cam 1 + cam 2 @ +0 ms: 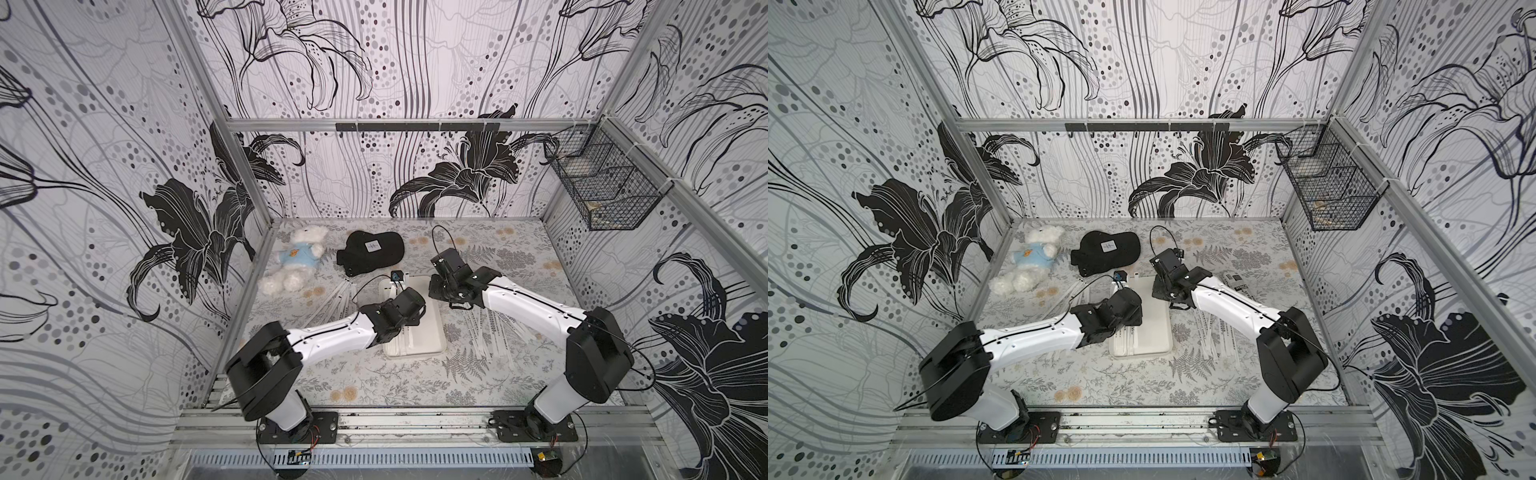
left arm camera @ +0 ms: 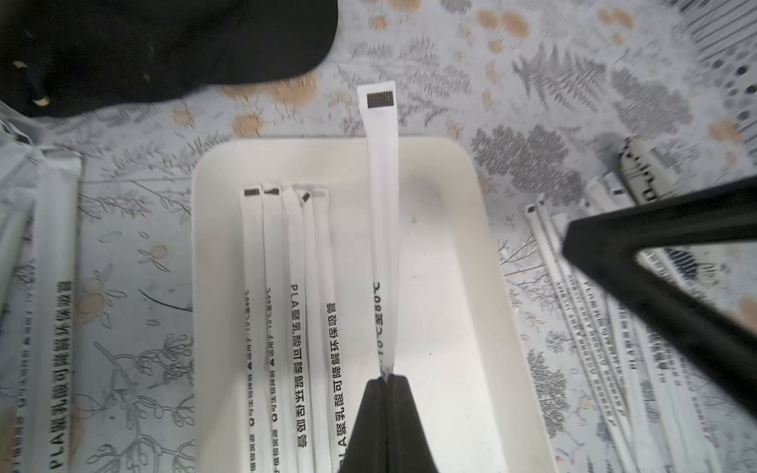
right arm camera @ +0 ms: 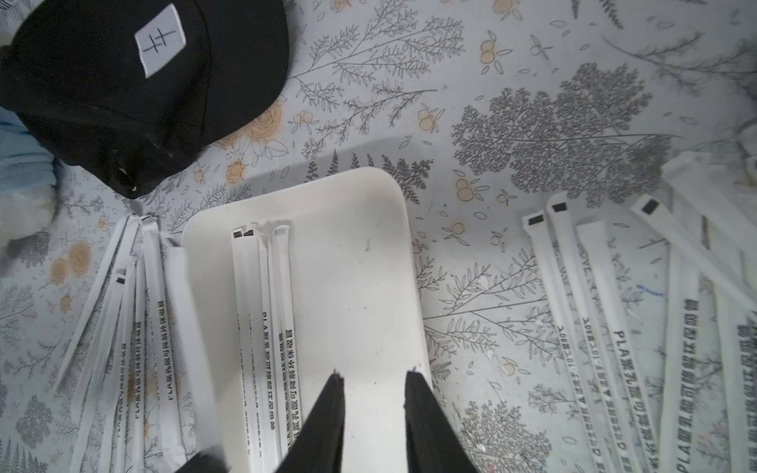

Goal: Put the straws into the storage box
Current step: Place the straw in the storage box.

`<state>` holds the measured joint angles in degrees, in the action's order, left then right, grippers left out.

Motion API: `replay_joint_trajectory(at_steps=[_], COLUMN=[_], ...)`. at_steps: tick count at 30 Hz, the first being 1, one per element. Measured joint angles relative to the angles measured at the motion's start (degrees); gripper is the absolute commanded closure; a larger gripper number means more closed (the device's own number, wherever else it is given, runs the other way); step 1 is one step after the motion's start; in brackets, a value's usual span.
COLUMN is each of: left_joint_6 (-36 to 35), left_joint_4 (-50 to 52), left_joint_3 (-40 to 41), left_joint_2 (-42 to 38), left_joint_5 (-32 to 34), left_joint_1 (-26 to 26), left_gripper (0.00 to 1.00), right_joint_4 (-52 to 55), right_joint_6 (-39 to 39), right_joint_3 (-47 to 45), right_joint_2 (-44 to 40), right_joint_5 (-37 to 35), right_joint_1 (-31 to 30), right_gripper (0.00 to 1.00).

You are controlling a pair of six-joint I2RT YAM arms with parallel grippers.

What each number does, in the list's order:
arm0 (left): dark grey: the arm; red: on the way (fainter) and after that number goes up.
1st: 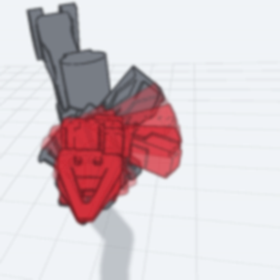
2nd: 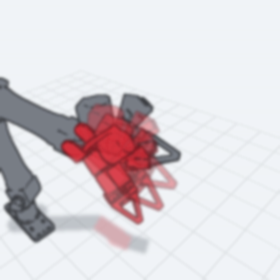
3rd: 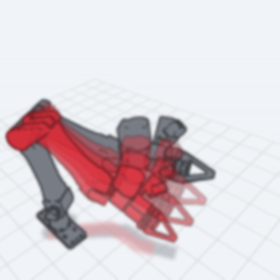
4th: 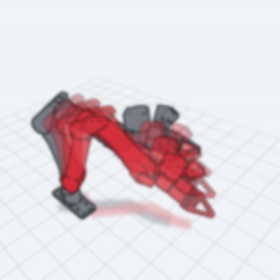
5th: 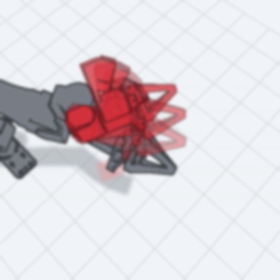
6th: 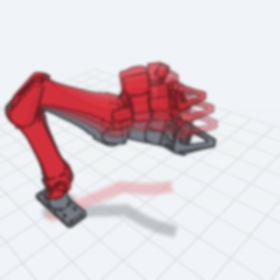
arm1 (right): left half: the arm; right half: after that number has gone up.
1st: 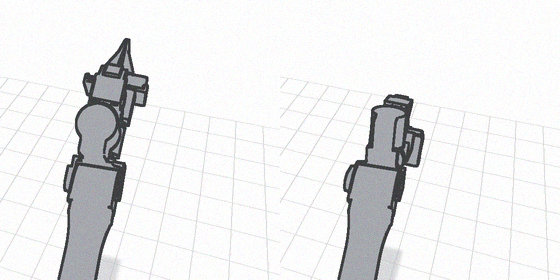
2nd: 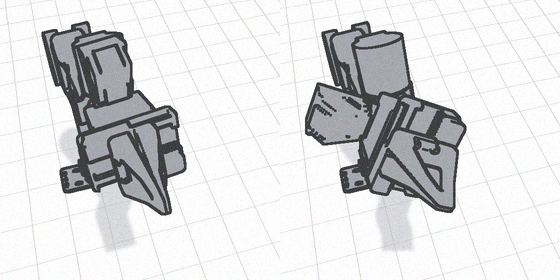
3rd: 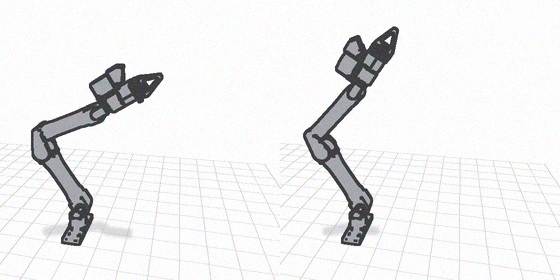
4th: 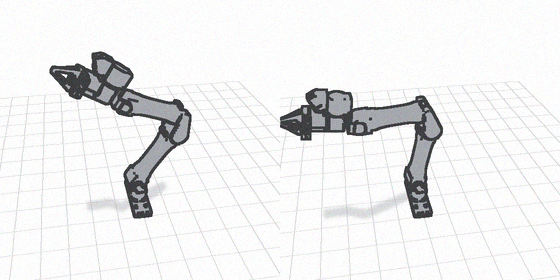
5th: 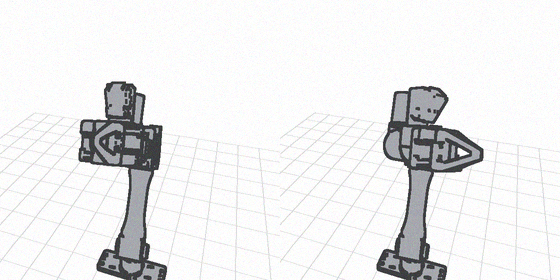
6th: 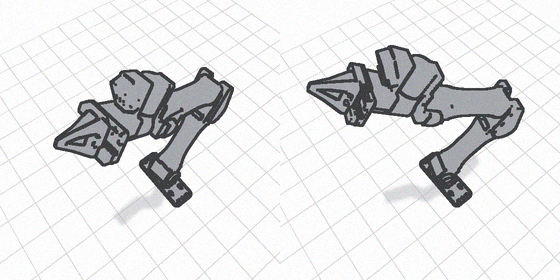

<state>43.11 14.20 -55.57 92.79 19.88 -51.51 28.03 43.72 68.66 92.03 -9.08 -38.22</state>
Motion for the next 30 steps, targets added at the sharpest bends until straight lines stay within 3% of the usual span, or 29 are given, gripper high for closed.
replay_joint_trajectory(at_steps=[4, 12, 30], left_joint_6=[0.6, 0.6, -0.3], left_joint_4=[-0.5, -0.8, -0.3], left_joint_3=[0.0, 0.0, -1.4], left_joint_2=[5.8, 8.7, 10.9], left_joint_5=[-0.3, -0.3, -0.2], left_joint_1=[-0.6, -0.6, -0.6], left_gripper=[1.00, 0.99, 0.81], right_joint_4=[0.0, 0.0, -0.2], right_joint_6=[-0.1, 0.0, -0.1], right_joint_3=[-1.7, -4.6, -4.6], right_joint_2=[-0.4, -0.5, -0.6], right_joint_5=[-0.2, 0.0, 0.0], right_joint_1=[0.4, 0.4, 0.4], right_gripper=[0.71, 0.71, 0.71])
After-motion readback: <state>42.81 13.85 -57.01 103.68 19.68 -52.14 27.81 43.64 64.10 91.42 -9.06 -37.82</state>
